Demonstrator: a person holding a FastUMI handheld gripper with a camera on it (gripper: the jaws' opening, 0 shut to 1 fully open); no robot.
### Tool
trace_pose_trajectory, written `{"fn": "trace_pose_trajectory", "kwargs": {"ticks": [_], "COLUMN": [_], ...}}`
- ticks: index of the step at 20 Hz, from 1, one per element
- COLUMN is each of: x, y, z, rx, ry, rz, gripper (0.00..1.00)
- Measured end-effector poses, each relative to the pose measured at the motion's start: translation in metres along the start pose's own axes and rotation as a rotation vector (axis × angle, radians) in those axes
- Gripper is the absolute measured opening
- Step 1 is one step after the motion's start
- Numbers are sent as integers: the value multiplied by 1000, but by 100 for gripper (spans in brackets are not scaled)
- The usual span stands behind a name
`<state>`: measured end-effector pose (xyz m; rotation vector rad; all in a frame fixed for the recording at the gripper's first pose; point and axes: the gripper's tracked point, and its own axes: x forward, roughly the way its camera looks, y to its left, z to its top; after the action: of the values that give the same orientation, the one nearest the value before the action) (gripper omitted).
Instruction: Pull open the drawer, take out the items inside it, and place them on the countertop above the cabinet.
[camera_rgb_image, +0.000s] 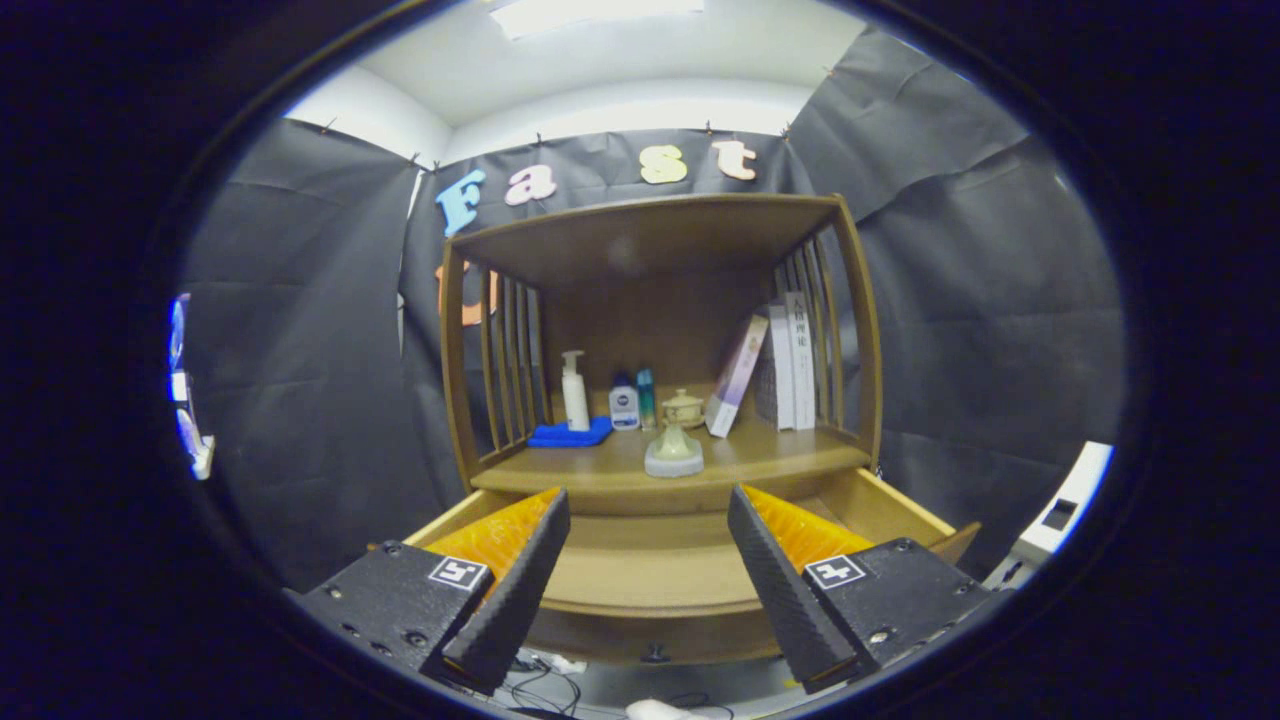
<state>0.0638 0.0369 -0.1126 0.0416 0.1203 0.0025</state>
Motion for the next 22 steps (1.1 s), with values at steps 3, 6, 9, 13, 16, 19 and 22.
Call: {"fn": "trace_pose_trajectory", "kwargs": {"ticks": [3,6,9,13,16,19,22], "x": [-10,-15,-14,-9,-3,-1,-3], "y": [-13,-21,-16,-14,-18,-18,-18], "z": [-36,-62,-86,-113,-122,-121,-121], "rx": [-28,-49,-53,-53,-59,-70,-68], "ry": [29,62,97,160,183,172,174], "rz": [-36,-51,-48,-56,-84,-108,-126], "gripper": [100,100,100,100,100,100,100]}}
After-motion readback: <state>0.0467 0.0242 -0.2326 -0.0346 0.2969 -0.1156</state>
